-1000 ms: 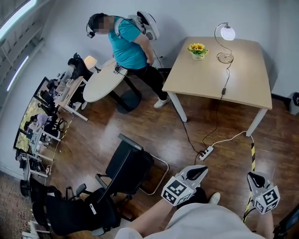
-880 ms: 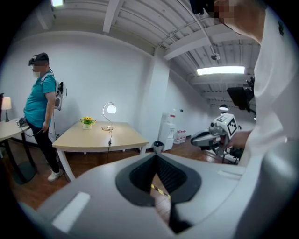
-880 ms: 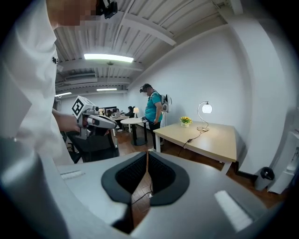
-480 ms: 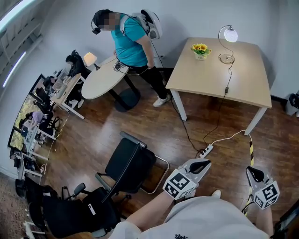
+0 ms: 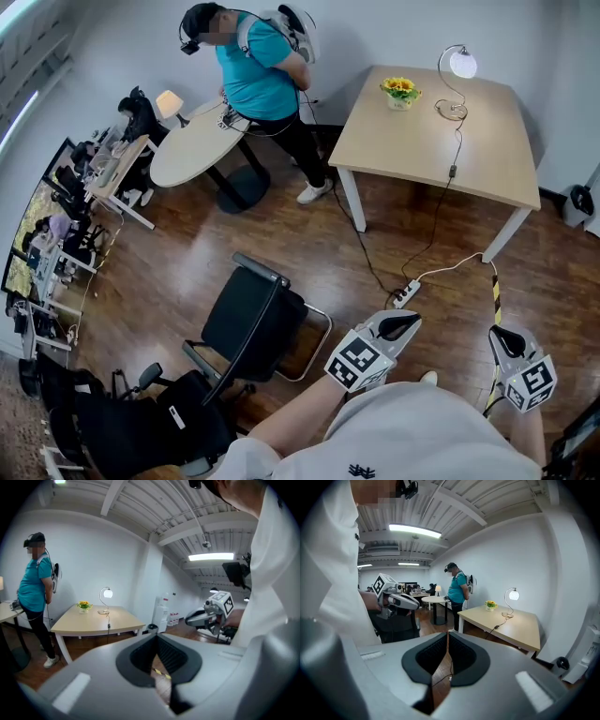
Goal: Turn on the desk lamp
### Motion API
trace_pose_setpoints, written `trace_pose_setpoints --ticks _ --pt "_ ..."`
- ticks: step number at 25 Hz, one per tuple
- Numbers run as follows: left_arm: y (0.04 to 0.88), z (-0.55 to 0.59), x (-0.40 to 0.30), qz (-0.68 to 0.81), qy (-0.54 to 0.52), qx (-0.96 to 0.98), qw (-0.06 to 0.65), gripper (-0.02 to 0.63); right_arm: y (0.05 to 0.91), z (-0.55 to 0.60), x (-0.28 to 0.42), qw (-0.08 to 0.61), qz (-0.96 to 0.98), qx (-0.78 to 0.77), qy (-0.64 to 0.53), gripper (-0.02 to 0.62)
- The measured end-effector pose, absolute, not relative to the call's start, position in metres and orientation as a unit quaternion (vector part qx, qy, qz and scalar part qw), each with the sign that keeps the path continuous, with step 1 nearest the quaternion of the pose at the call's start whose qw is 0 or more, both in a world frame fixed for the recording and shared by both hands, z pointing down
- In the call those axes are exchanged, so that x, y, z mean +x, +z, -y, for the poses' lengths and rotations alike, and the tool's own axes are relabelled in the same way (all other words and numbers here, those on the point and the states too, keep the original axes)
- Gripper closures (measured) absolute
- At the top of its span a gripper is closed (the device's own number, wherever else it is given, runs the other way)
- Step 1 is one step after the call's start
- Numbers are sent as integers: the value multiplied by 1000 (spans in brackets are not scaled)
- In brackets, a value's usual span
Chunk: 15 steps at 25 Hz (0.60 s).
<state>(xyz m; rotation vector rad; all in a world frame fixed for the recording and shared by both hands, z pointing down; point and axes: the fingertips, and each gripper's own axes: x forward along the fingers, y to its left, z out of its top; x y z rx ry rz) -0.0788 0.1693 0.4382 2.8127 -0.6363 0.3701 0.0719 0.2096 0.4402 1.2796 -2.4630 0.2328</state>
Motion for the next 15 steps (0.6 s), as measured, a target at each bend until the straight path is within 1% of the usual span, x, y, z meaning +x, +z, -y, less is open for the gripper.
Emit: trace_pose_setpoints --ticks 10,15 --pt "448 -170 -91 215 133 960 123 586 435 -210 61 187 867 454 89 580" --pt "445 -156 -108 235 128 957 109 586 438 -192 57 188 872 447 69 580"
